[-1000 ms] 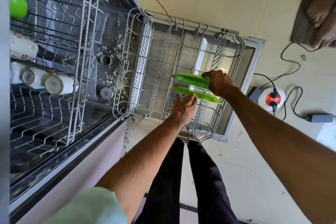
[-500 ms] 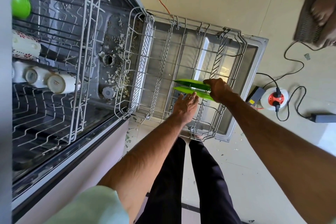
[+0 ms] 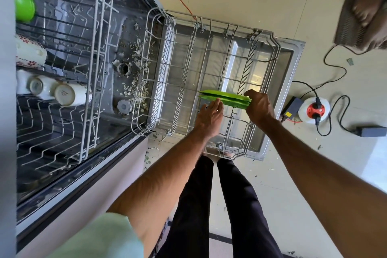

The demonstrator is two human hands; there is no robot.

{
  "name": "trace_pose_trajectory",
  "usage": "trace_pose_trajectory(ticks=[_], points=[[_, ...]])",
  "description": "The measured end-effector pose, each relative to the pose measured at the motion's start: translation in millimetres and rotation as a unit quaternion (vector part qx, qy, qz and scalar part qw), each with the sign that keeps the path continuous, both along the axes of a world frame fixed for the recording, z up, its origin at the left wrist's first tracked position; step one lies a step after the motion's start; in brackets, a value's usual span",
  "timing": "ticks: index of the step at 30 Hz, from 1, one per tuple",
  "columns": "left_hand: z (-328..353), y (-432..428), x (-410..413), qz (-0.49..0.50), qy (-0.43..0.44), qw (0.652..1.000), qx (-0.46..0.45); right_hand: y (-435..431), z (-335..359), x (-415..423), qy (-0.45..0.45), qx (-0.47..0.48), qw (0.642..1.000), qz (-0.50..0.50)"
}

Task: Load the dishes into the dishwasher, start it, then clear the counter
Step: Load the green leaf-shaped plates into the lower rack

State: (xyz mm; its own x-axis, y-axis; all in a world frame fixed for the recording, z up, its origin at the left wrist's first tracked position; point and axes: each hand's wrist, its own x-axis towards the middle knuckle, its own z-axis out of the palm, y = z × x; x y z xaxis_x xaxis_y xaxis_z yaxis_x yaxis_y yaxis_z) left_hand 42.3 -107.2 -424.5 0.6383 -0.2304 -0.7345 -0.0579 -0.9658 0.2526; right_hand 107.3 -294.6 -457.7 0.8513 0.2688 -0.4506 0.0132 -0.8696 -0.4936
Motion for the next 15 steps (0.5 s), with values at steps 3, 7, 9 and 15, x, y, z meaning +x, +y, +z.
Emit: trace_pose_trajectory(ticks=[3,7,9,15], points=[[8,9,-4,0.041,-0.023,0.999,-0.004,17,17,-16,-0.014,0.024,0.998,-0.062],[23,29,-21,0.123,-0.052,0.99,-0.04,48,36,-53,-0.033,0.052,0.987,-0.149],[31,41,-34,0.162,-0.055,0.984,-0.054,67,47,-69,-0.006,0.064,0.985,-0.159],[90,75,-76,0.285,-0.115,0.947,-0.094,105,108,-106,0.026,0.079,0.993,-0.089]])
